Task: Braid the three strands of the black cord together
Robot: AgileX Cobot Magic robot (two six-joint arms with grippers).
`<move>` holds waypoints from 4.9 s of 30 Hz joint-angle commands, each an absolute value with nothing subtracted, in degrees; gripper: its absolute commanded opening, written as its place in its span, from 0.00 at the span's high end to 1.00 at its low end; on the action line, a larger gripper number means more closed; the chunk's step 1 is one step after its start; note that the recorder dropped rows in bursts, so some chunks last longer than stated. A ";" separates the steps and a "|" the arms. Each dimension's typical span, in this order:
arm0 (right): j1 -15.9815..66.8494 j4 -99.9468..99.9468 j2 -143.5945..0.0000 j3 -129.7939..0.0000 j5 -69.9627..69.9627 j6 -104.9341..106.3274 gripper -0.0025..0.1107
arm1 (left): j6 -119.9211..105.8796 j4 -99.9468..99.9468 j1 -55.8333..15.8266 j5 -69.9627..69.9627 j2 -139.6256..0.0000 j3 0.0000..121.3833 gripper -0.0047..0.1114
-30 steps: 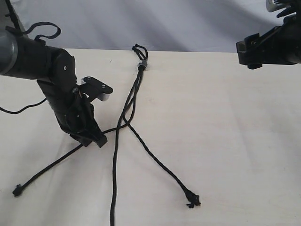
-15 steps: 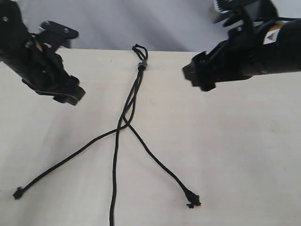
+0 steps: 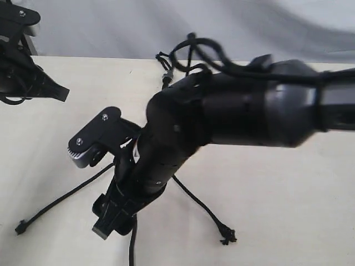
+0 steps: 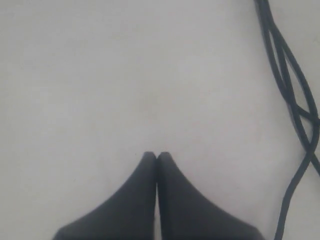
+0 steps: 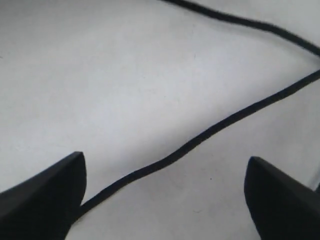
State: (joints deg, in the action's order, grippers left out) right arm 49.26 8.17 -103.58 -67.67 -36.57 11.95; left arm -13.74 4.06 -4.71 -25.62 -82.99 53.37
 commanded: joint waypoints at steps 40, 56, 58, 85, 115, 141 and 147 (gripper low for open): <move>41.63 -27.43 -119.82 -73.89 -41.85 -1.28 0.98 | -13.64 4.68 -4.56 -25.69 -81.87 52.74 0.96; 51.60 -10.40 -116.03 -73.89 -47.12 14.42 0.98 | -13.64 4.80 -4.56 -25.48 -81.87 52.74 0.96; 51.45 -10.99 -114.20 -73.89 -47.01 14.42 0.98 | -13.64 4.80 -4.56 -25.48 -81.97 52.74 0.96; 36.02 -17.35 -117.46 -73.89 -42.63 8.19 0.98 | -13.64 5.04 -4.56 -25.48 -81.97 52.50 0.96; 19.72 -37.12 -75.06 -59.19 -35.97 -22.60 0.14 | -13.67 19.97 -26.38 -31.30 -81.97 52.62 0.63; 7.47 -37.30 -73.77 -47.54 -7.97 -24.42 0.14 | 11.38 10.93 -39.36 -37.82 -108.33 61.26 0.52; 7.47 -37.30 -73.77 -47.54 -7.97 -24.42 0.14 | 13.33 8.04 -39.36 -37.31 -109.15 61.26 0.53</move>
State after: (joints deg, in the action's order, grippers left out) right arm 7.83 -36.97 -74.07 -47.82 -8.59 -24.87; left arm 12.27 9.15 -39.04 -37.30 -109.04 60.98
